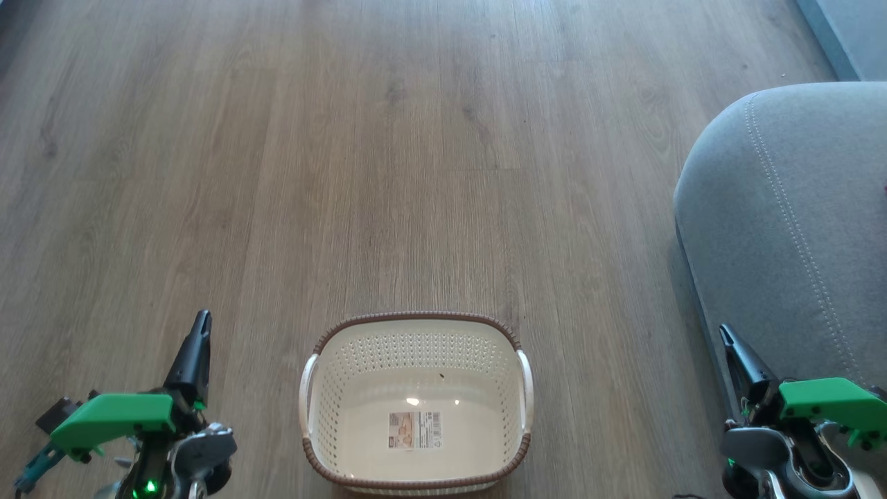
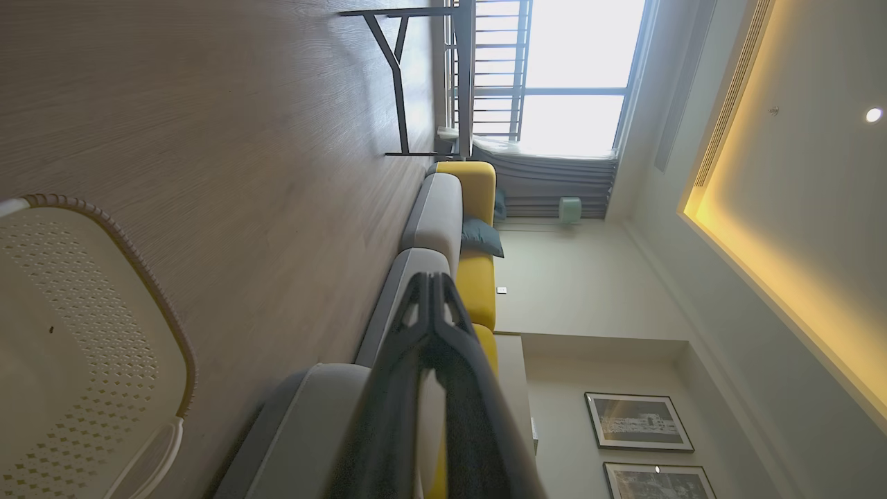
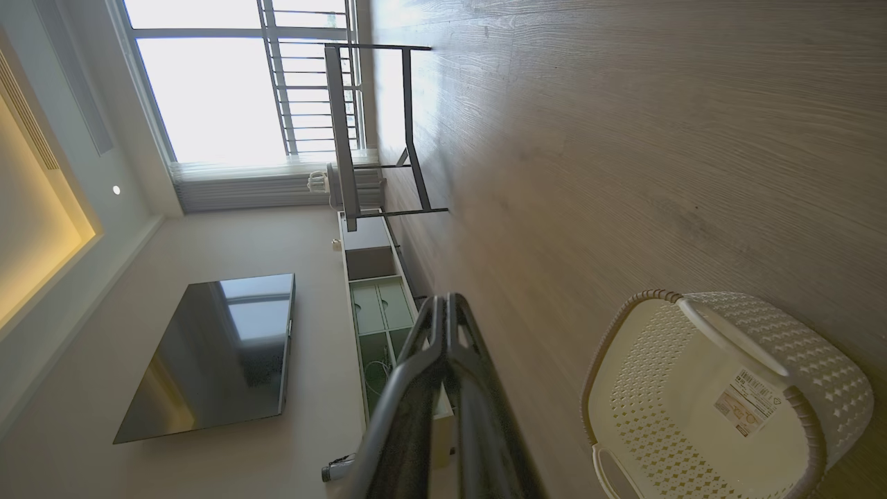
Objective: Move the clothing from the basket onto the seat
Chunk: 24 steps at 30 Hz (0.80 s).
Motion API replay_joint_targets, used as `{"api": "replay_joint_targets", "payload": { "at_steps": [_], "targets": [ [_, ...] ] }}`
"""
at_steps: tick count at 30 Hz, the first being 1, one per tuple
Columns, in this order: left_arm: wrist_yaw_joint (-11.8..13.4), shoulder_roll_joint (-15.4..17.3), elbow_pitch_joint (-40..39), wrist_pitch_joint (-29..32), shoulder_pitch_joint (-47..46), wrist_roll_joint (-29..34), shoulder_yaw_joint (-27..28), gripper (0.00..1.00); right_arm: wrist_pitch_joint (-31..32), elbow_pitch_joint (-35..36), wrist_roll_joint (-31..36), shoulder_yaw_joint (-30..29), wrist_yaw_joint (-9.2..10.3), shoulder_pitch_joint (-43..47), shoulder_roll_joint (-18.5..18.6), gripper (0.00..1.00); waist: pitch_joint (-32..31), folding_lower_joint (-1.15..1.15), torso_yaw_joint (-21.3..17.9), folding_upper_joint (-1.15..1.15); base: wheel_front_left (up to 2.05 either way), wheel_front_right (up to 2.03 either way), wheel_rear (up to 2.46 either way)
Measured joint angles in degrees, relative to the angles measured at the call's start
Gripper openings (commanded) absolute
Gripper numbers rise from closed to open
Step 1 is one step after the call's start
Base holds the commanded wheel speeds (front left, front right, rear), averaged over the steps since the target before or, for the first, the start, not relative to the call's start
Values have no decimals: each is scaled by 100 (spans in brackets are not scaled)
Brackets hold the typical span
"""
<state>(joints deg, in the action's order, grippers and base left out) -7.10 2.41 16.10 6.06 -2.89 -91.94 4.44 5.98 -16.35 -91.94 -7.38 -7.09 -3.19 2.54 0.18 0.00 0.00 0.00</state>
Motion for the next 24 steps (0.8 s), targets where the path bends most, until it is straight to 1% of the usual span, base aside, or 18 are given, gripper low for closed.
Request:
{"api": "replay_joint_targets", "payload": {
  "at_steps": [24],
  "targets": [
    [0,0,0,0,-1,0,0,0,1,0,0,-5,0,0,-2,0,0,0,0,0,0,0,0]
  ]
}}
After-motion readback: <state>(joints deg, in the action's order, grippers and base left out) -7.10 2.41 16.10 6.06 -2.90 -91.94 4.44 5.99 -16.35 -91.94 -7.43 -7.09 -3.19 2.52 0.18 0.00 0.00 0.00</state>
